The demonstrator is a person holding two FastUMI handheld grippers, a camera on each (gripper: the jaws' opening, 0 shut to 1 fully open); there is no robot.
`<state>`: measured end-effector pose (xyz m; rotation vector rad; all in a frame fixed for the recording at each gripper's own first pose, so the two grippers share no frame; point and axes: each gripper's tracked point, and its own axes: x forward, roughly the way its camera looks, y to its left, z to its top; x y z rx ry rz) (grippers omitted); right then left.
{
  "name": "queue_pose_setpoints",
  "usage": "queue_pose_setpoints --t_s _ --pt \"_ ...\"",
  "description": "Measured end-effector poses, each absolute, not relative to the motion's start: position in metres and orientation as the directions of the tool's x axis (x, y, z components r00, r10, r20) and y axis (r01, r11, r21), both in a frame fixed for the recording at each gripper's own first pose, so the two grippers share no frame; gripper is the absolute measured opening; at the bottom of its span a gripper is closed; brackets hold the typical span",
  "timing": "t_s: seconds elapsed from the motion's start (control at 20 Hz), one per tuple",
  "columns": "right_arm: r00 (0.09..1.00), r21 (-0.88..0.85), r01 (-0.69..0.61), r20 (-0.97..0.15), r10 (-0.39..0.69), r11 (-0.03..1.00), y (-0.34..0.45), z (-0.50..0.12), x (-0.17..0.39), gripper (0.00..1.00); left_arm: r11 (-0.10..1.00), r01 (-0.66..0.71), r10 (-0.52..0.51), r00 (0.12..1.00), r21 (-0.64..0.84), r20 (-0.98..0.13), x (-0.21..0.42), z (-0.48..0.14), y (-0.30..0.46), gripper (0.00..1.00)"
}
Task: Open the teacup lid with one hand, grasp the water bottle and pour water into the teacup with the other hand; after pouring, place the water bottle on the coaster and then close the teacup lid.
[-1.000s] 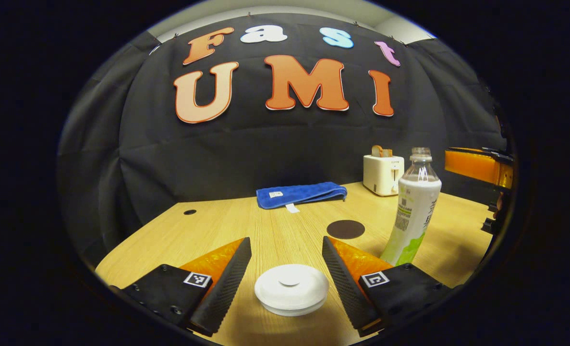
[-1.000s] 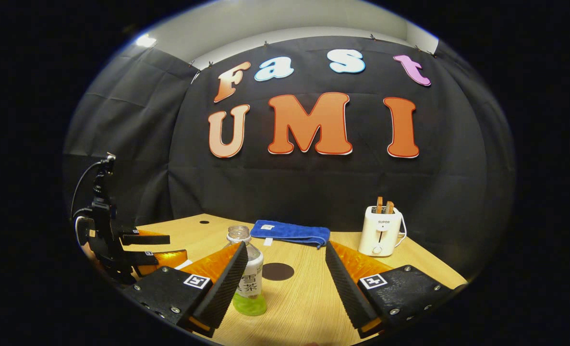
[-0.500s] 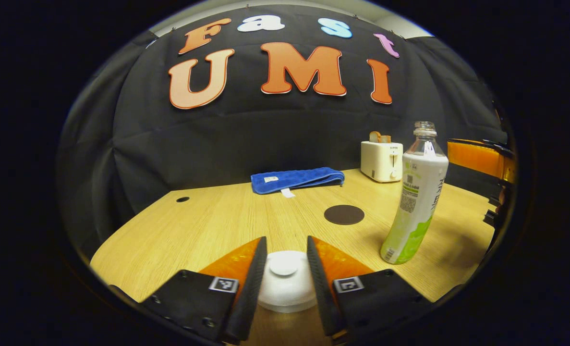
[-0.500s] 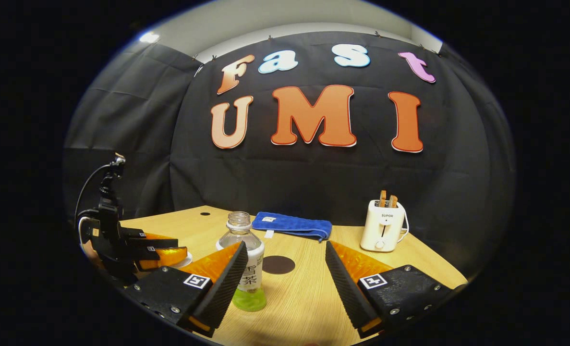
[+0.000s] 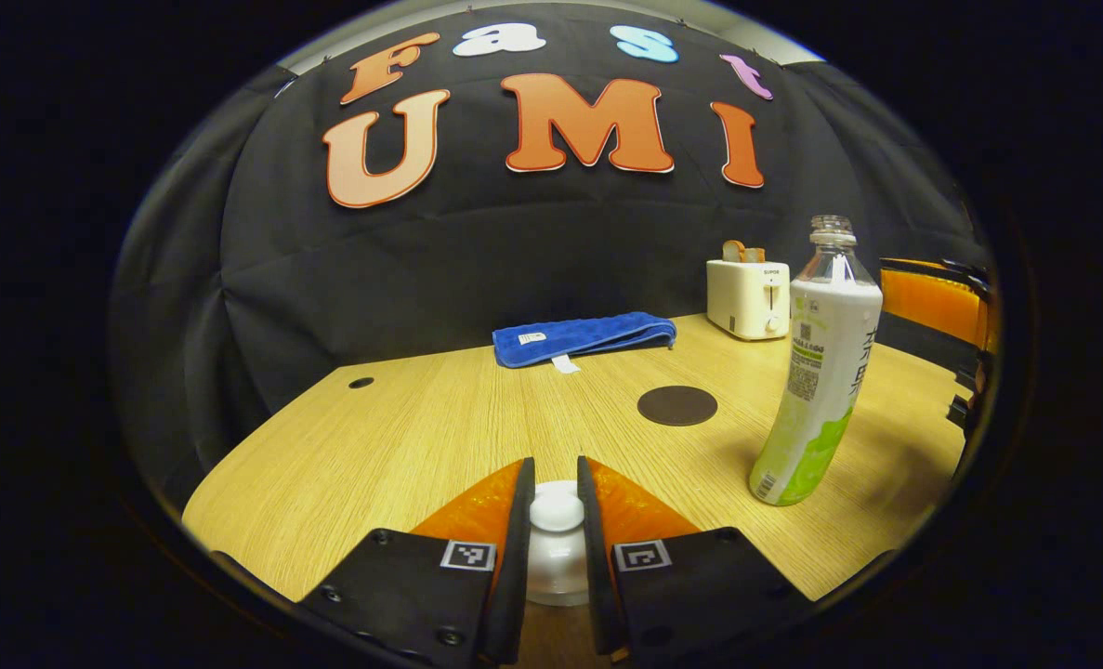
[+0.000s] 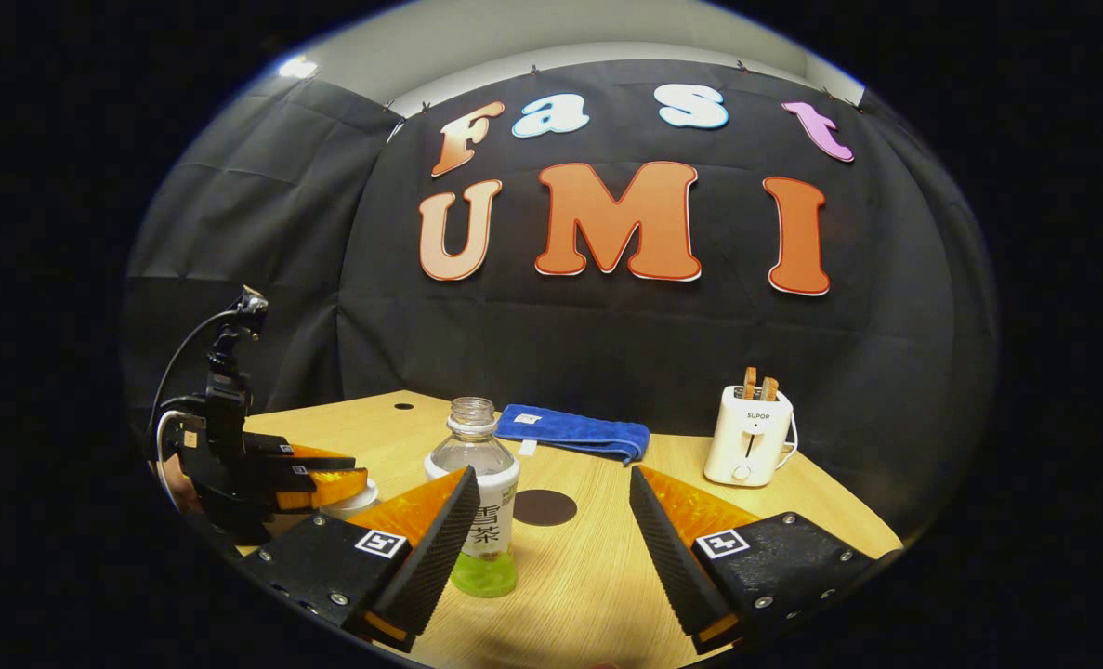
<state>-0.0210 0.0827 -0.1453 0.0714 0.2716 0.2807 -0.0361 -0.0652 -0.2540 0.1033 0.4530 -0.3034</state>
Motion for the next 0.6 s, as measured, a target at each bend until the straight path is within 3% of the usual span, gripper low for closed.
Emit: queue_pose_setpoints --t_s 0.6 --pt "0.872 0.123 -0.349 -0.321 0.370 0.929 0.120 -0.181 -0.025 0.98 0.975 0.223 -0.205 0.916 0.013 -0.345 -0.028 -0.209 -0.036 0.32"
